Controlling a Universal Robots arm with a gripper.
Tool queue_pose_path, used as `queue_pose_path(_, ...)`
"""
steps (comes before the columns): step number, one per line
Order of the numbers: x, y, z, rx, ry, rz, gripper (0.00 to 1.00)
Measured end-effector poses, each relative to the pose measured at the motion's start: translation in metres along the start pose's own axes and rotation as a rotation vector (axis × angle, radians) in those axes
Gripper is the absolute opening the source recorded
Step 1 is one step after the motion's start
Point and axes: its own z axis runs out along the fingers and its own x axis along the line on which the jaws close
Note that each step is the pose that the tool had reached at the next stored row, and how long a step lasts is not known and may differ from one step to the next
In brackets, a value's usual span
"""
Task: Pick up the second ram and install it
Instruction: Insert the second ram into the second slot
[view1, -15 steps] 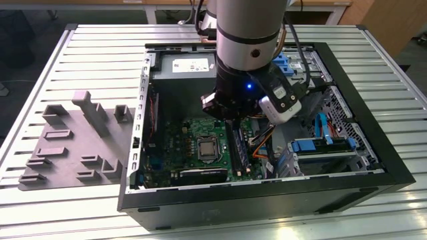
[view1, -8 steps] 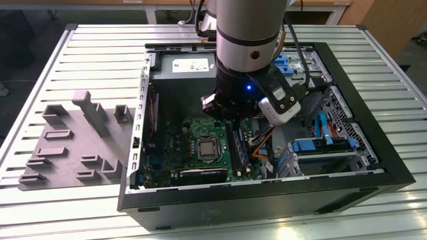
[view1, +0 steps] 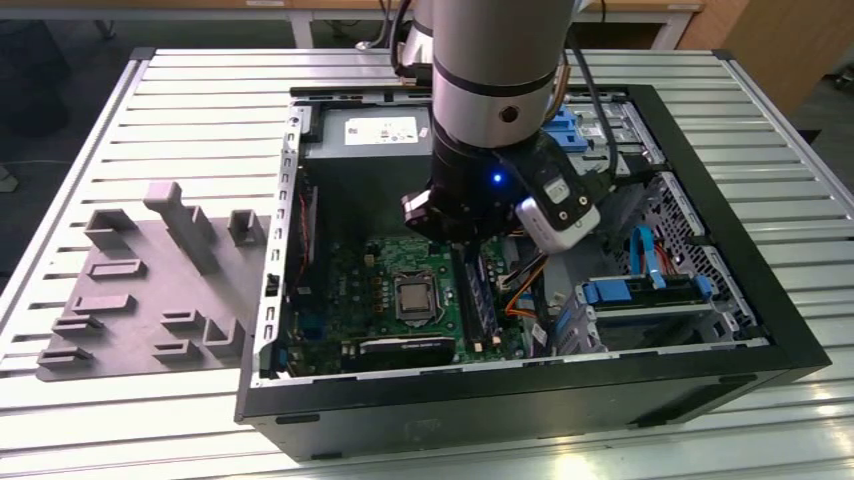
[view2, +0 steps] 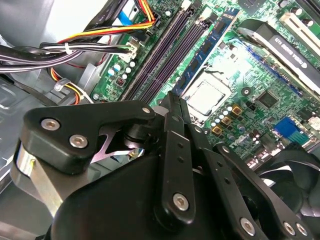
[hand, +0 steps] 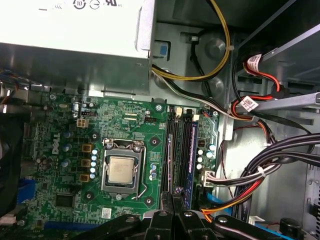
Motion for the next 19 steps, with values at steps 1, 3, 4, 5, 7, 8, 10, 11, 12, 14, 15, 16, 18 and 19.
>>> queue_pose_path(1, 0.0, 0.0, 0.0004, 0.0, 0.0, 0.0, 0.11)
queue_pose_path(3, 0.0, 0.0, 0.0011, -0.0001, 0.0, 0.0, 0.11)
queue_pose_path(4, 0.0001, 0.0, 0.0014, 0.0, 0.0, 0.0, 0.11)
queue_pose_path(5, 0.0001, 0.0, 0.0017, 0.0, 0.0, 0.0, 0.11)
queue_pose_path(7, 0.0001, 0.0, 0.0023, 0.0, 0.0, 0.0, 0.11)
queue_pose_path(8, 0.0001, 0.0, 0.0027, -0.0001, 0.0, 0.0, 0.11)
queue_pose_path(10, 0.0002, -0.0001, 0.0033, 0.0001, 0.0001, 0.0, 0.11)
queue_pose_path(11, 0.0002, -0.0001, 0.0035, 0.0, 0.0, 0.0, 0.11)
queue_pose_path(12, 0.0002, -0.0001, 0.0039, 0.0, 0.0, 0.0, 0.11)
queue_pose_path(14, 0.0002, -0.0001, 0.0046, -0.0001, 0.0, 0.0, 0.11)
queue_pose_path(15, 0.0003, -0.0001, 0.005, 0.0, 0.0, 0.0, 0.11)
queue_pose_path(16, 0.0003, -0.0001, 0.0054, -0.0001, 0.0, 0.0, 0.11)
queue_pose_path(18, 0.0003, -0.0001, 0.0063, -0.0001, 0.0, 0.0, 0.11)
queue_pose_path(19, 0.0004, -0.0001, 0.0067, -0.0001, 0.0, 0.0, 0.11)
